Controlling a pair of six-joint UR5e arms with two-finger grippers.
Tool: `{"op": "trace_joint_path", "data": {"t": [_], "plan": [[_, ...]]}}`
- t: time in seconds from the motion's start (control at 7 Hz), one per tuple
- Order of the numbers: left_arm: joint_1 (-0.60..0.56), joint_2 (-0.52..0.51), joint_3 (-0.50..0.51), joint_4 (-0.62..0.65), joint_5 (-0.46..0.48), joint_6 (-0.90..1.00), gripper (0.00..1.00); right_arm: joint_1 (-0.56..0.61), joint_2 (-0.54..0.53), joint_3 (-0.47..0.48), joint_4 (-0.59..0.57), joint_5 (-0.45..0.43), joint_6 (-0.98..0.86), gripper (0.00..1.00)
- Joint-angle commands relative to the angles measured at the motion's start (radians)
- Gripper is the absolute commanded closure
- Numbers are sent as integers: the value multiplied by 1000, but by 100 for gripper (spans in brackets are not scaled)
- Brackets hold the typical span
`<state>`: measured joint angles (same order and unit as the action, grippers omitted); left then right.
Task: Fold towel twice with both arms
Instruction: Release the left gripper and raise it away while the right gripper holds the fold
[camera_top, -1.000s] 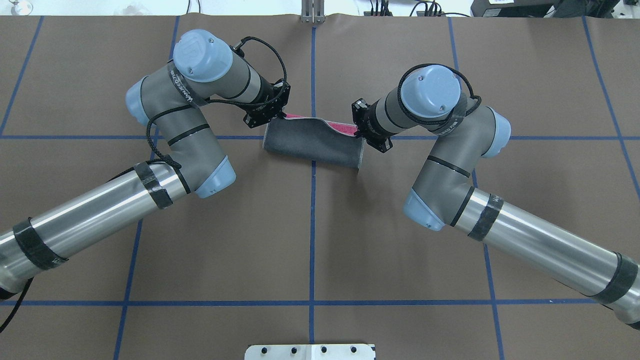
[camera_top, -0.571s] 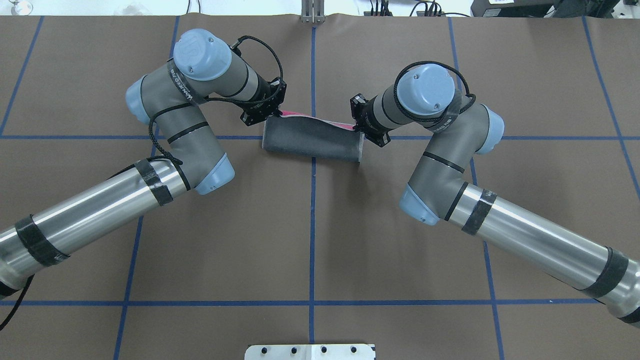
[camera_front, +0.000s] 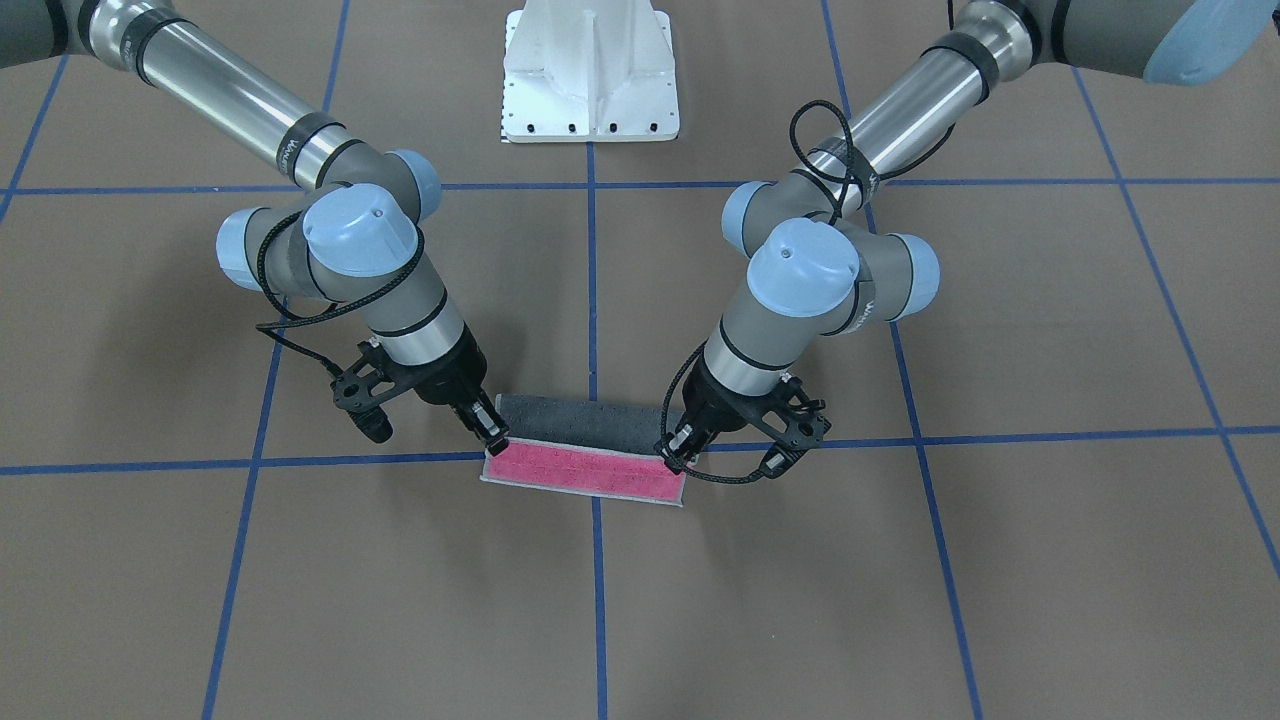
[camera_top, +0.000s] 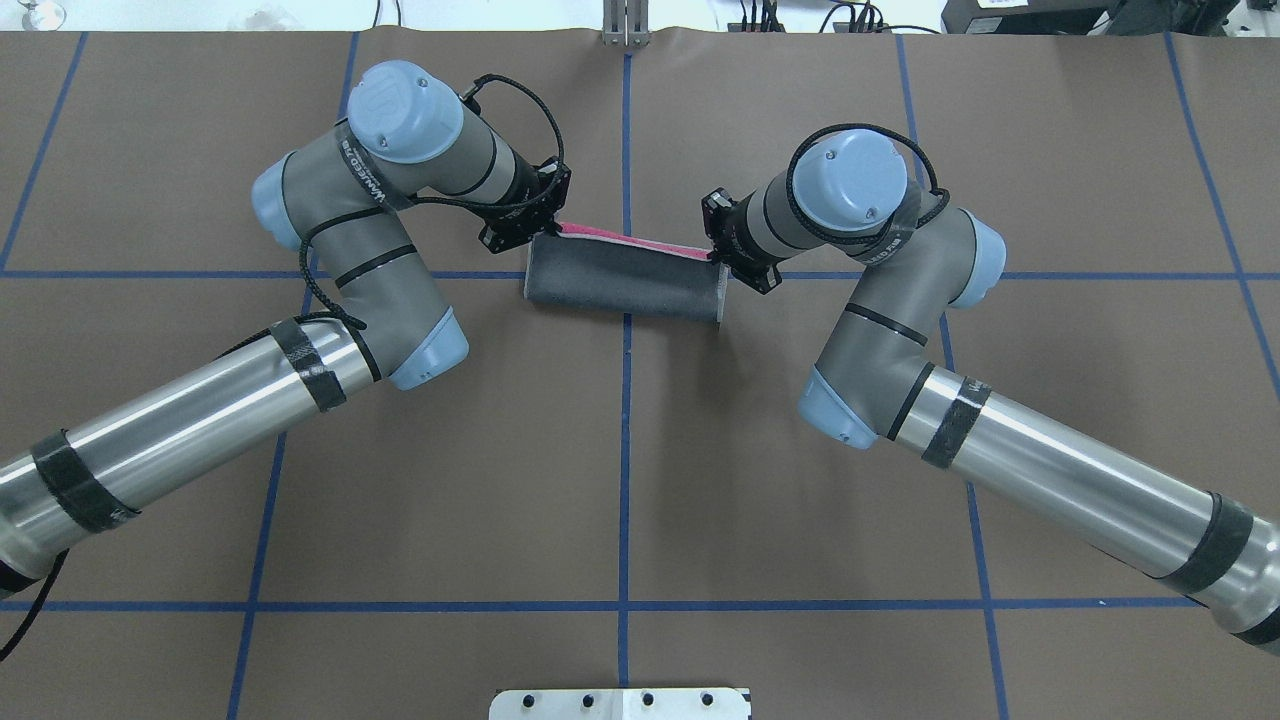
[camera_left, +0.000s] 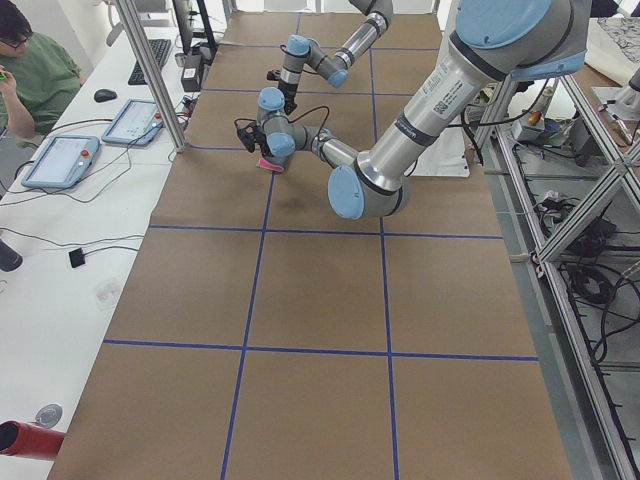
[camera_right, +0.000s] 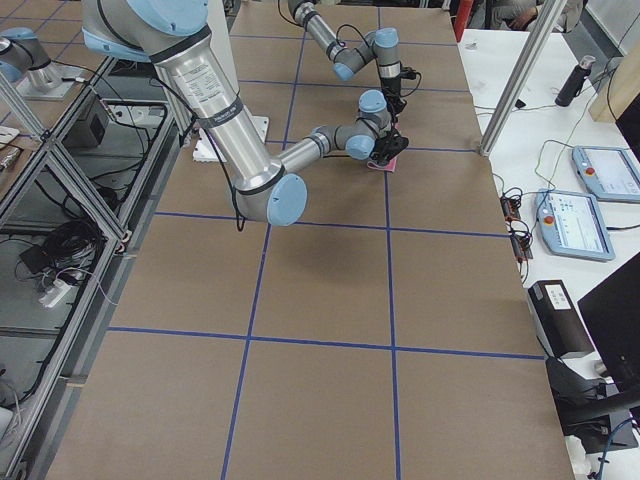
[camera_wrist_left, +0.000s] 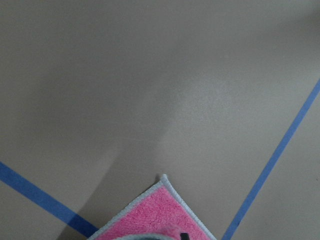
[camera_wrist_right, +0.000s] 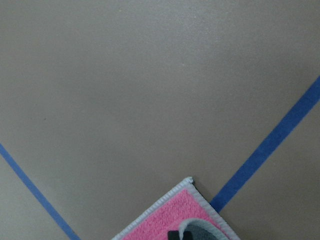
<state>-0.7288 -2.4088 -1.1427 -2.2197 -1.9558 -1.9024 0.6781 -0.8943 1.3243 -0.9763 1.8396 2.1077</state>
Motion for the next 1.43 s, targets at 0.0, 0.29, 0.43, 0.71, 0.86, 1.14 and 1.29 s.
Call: {"op": "trace_joint_path", "data": {"t": [0.0, 0.29, 0.43, 0.71, 0.86, 1.14, 1.29], "plan": [[0, -3, 1, 0, 0, -4, 96, 0, 3, 0, 1, 1, 0, 100], [5, -10, 0, 0, 0, -3, 1, 0, 12, 0, 1, 1, 0, 46], [5, -13, 1, 2, 0, -6, 0, 0, 12, 0, 1, 1, 0, 2], [3, -15, 1, 3, 0, -9, 0, 3, 8, -5, 1, 1, 0, 2], [2, -15, 0, 3, 0, -9, 0, 9, 8, -7, 1, 3, 0, 2], [-45, -32, -8, 14, -18, 0, 0, 12, 12, 7, -2, 12, -62, 1], [-81, -29, -8, 23, -85, 23, 0, 17, 2, 15, -5, 29, -115, 1]]}}
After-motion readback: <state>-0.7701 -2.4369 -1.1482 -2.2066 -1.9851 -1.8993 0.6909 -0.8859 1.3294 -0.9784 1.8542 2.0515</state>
